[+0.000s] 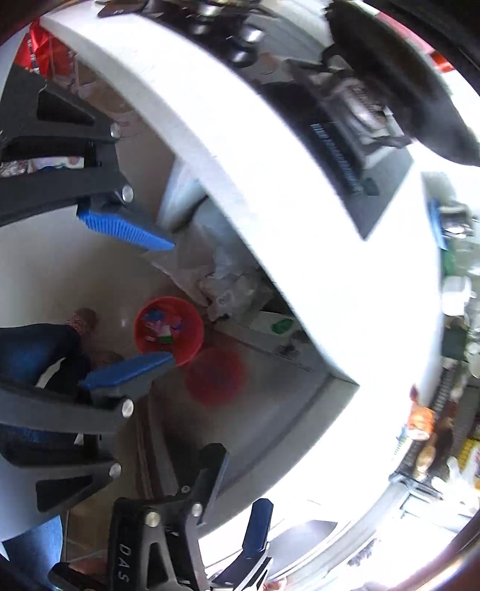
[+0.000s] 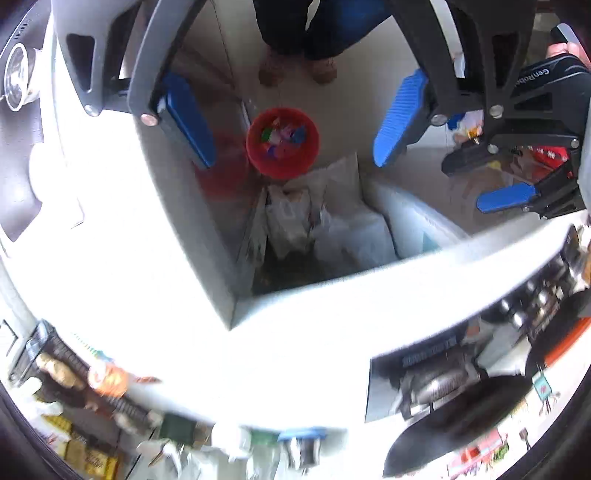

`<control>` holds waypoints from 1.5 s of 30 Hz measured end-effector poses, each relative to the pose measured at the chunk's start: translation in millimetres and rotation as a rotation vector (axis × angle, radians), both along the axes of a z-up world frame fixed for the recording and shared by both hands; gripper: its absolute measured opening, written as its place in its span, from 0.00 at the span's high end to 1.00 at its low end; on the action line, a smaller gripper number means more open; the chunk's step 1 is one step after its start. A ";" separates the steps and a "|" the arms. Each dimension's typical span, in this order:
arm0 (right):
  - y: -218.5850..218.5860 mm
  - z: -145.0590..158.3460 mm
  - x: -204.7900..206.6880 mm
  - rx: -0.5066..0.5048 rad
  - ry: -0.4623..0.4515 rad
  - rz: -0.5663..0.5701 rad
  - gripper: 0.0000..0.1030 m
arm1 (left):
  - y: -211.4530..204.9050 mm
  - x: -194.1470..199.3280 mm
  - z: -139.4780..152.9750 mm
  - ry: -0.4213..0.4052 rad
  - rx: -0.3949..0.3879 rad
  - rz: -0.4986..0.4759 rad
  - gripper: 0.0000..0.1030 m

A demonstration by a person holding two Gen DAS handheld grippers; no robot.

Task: Collect trash
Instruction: 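Raise both tools back over the counter toward the remaining trash, then move both tools toward the white wipe and white spoon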

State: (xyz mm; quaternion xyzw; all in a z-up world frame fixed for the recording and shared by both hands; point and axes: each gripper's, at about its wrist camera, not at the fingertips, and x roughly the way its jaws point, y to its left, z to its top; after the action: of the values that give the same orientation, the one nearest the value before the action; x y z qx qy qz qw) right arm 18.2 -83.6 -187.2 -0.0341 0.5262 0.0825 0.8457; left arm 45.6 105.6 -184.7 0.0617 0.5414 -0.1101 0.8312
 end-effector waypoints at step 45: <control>-196.1 42.2 199.0 0.038 -0.009 -0.260 0.20 | -200.9 283.1 48.0 -0.043 0.078 -0.233 0.26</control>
State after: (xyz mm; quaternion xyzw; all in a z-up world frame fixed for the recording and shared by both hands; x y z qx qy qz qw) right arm 217.3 -279.8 -145.0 0.0499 0.5207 -0.0182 0.8521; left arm 328.8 -95.4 -136.7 0.1588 0.5165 -0.1834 0.8212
